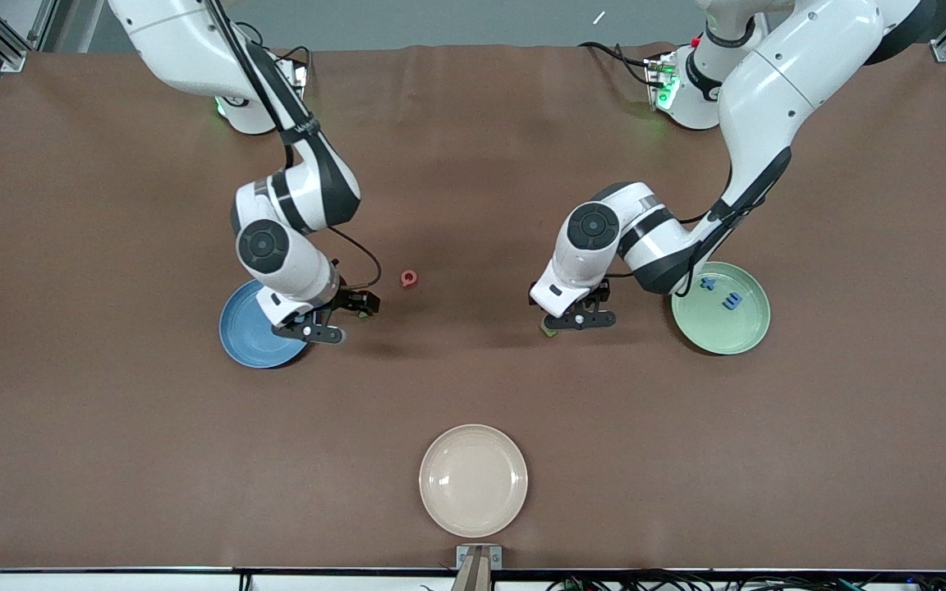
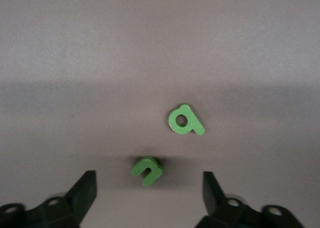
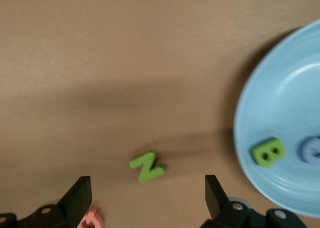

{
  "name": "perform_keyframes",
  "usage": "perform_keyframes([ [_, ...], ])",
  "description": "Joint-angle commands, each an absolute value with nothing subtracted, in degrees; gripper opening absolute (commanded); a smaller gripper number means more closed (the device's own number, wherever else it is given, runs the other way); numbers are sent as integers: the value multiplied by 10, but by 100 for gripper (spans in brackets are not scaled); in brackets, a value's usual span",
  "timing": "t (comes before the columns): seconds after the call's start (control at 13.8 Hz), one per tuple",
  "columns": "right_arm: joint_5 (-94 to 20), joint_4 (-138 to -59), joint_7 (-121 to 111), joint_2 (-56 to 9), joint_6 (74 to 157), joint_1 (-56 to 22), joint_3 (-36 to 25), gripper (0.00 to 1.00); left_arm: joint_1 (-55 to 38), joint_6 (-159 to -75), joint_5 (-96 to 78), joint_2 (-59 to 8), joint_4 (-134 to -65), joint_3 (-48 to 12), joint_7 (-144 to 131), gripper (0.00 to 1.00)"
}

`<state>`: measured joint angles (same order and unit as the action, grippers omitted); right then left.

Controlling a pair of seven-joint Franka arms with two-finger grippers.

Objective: Sort uppercase to blue plate, lowercase to green plate
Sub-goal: 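Grasp the green u with the left gripper while the right gripper grasps the N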

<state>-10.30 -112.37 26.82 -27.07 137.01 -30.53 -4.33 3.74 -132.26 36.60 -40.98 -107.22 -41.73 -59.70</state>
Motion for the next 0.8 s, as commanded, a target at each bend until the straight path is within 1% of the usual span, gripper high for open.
perform_keyframes([
  [0.0,-103,-1131,241,-291,1403,-314,-48,100,37,-1316,373,-422,-1066,-416,-601,83],
  [0.07,-103,-1135,227,-292,1409,-313,-48,100,37,-1316,374,-425,-1067,-415,-601,82],
  [0.29,-103,-1150,219,-296,1425,-314,-48,100,37,-1336,378,-430,-1074,-411,-600,81],
  [0.36,-103,-1159,219,-298,1444,-317,-48,99,36,-1341,382,-432,-1075,-404,-600,81],
  [0.51,-103,-1173,218,-305,1476,-321,-48,95,36,-1342,383,-434,-1075,-402,-600,76],
  [0.65,-104,-1177,219,-312,1489,-330,-47,88,36,-1346,383,-434,-1076,-402,-601,71],
  [0.73,-104,-1179,221,-313,1496,-330,-47,87,36,-1350,383,-434,-1077,-402,-601,69],
])
